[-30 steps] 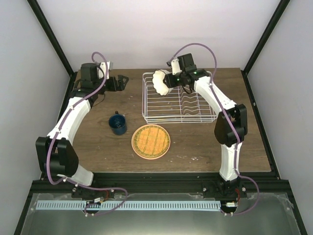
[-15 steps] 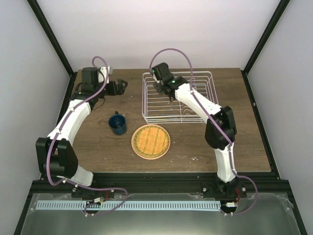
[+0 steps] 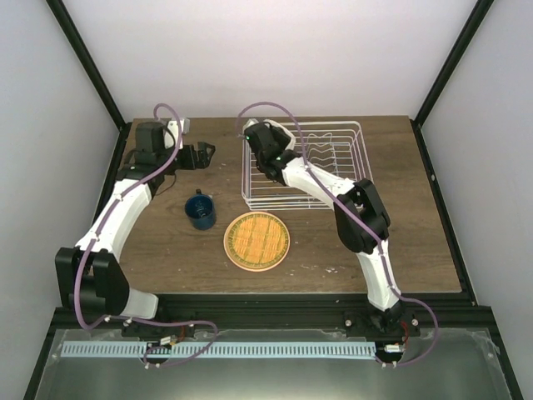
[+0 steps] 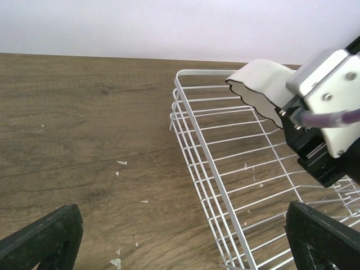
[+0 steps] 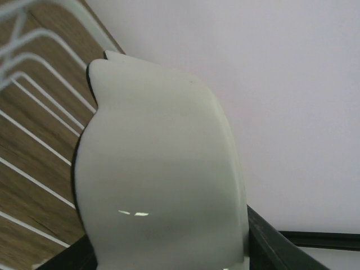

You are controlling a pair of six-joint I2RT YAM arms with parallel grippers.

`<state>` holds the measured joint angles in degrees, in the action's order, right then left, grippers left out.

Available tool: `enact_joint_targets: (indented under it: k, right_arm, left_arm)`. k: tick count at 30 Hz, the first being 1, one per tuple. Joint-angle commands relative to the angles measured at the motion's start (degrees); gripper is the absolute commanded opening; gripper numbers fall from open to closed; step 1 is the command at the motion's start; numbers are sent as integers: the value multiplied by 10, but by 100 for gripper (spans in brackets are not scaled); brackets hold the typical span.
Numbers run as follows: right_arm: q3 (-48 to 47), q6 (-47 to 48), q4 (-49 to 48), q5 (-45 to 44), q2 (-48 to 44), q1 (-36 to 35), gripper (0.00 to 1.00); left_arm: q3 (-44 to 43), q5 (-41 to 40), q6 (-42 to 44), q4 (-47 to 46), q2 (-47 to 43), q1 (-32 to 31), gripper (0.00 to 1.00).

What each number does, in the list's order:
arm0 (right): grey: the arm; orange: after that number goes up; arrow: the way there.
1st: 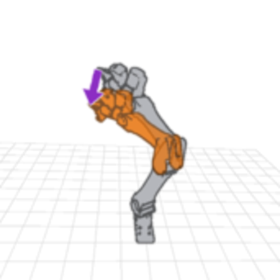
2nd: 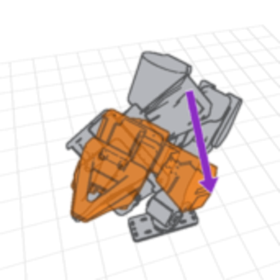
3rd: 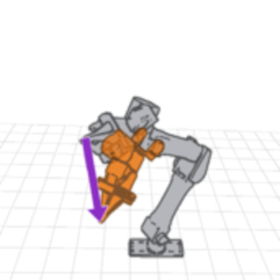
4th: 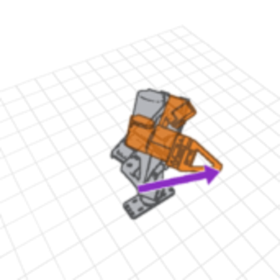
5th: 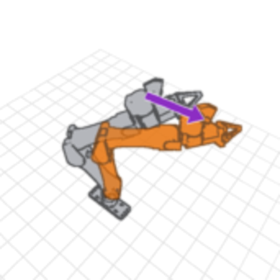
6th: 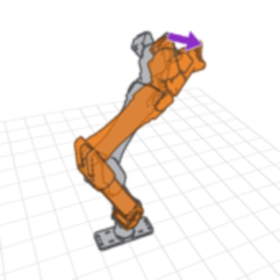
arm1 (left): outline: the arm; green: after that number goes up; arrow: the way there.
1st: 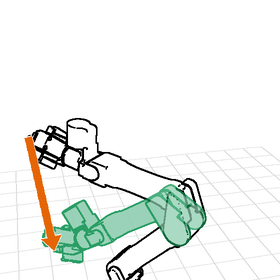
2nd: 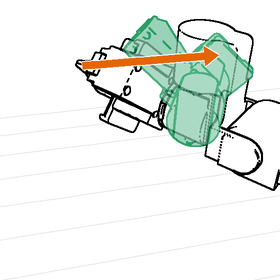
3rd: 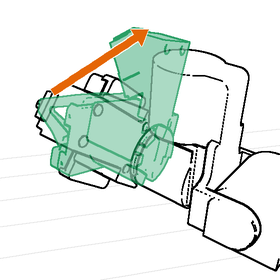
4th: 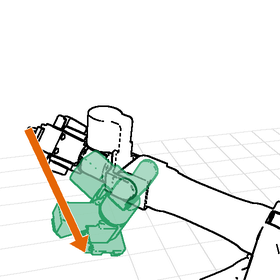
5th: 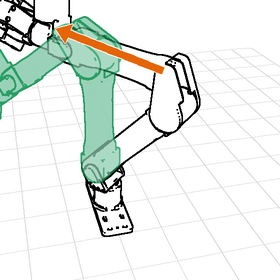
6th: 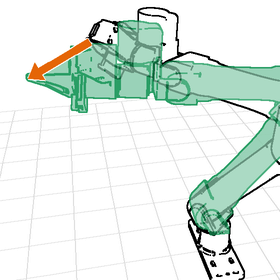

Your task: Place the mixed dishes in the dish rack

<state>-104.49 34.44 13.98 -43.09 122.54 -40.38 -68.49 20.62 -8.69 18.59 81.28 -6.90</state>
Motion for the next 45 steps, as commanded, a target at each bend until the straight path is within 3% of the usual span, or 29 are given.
enact_joint_targets:
  k: [1,6,14,27,33,40,45]
  right_arm:
    - [48,123,-160,-57,-13,1,32]
    - [107,183,-212,-37,-20,1,32]
    - [116,212,-244,-30,-10,1,32]
    - [109,165,-186,-8,-10,-6,32]
    - [68,88,-108,7,-27,-6,34]
    - [-34,-71,70,63,-39,14,38]
    - [-105,-189,196,121,-33,55,38]
  left_arm:
    - [14,-1,4,-12,-22,3,100]
    - [21,-2,3,-13,-29,4,100]
    - [22,1,7,-16,-26,8,100]
    - [19,8,7,-18,-18,12,100]
    - [21,14,2,-23,-1,12,100]
    - [11,19,3,-29,23,5,100]
    - [-41,-12,38,-3,63,-40,100]
